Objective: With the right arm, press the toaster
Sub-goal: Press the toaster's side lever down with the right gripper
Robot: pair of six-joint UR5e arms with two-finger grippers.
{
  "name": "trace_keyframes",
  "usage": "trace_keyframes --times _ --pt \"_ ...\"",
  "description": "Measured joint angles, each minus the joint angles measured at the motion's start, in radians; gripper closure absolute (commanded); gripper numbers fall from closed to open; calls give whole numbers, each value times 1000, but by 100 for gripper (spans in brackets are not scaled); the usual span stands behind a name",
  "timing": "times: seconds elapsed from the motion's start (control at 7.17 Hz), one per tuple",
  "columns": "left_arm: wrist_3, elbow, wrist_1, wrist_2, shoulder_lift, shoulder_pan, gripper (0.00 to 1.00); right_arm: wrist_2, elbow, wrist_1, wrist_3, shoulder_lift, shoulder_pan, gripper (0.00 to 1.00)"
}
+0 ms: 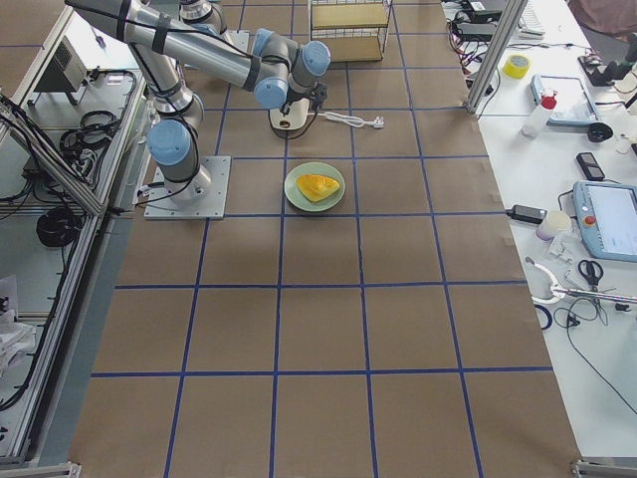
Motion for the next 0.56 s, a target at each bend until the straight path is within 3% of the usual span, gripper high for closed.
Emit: trace_keyframes --times 0.56 --pt "0 0 0 0 0 0 0 1 8 -30 1 60 0 100"
